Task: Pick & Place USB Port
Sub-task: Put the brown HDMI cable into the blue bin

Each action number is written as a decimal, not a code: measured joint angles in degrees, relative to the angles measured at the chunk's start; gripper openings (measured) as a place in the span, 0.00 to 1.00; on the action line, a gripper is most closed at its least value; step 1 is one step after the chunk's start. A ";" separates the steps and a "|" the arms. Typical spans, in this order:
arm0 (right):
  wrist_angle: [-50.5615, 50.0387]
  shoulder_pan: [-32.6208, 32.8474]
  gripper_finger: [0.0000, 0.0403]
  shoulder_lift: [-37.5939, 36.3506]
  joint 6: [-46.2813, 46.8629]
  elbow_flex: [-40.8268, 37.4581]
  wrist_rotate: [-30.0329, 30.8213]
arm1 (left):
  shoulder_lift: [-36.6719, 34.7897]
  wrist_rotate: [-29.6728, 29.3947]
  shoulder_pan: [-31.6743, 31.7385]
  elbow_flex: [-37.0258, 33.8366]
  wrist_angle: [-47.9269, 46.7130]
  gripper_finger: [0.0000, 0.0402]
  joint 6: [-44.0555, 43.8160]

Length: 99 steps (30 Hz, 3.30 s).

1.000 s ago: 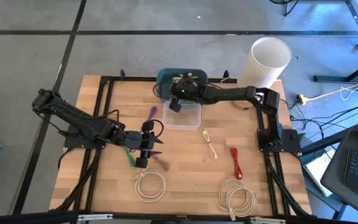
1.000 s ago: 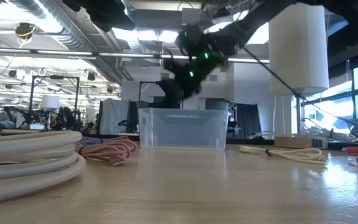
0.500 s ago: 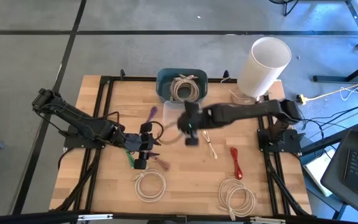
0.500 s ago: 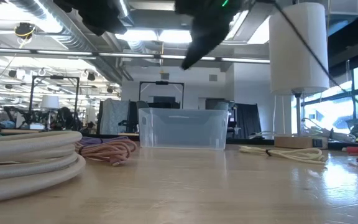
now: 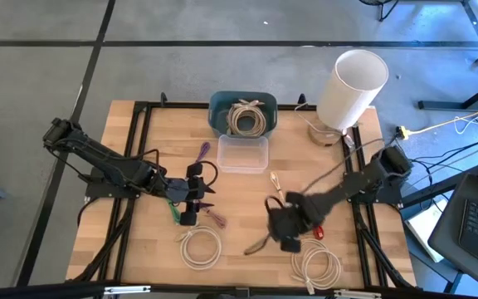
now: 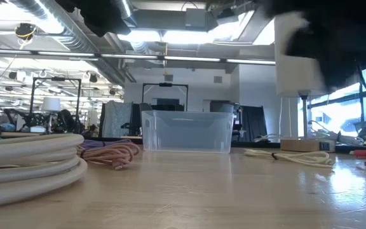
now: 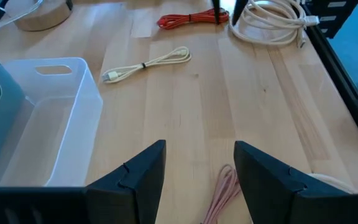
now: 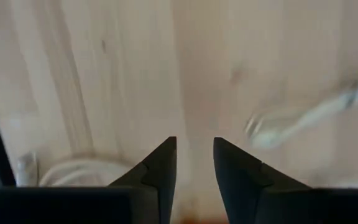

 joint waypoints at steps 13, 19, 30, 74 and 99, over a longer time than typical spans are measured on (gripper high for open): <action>-4.41 15.12 0.27 -0.04 35.54 -5.04 -0.37 | 0.02 -0.35 0.22 0.02 0.09 0.46 4.63; -4.63 18.59 0.27 -0.04 42.65 -1.71 -0.44 | 0.02 -2.47 1.38 0.01 0.73 0.46 8.43; -4.62 27.62 0.27 0.00 60.38 -1.61 1.09 | 0.04 -2.11 2.24 0.00 2.32 0.46 5.71; 0.82 28.84 0.13 0.55 60.14 -1.66 9.39 | 0.07 -3.96 -8.09 0.00 3.19 0.46 0.58; 0.28 24.43 0.47 0.44 51.58 -13.61 -1.35 | 0.07 -3.89 -8.24 0.00 3.15 0.46 0.39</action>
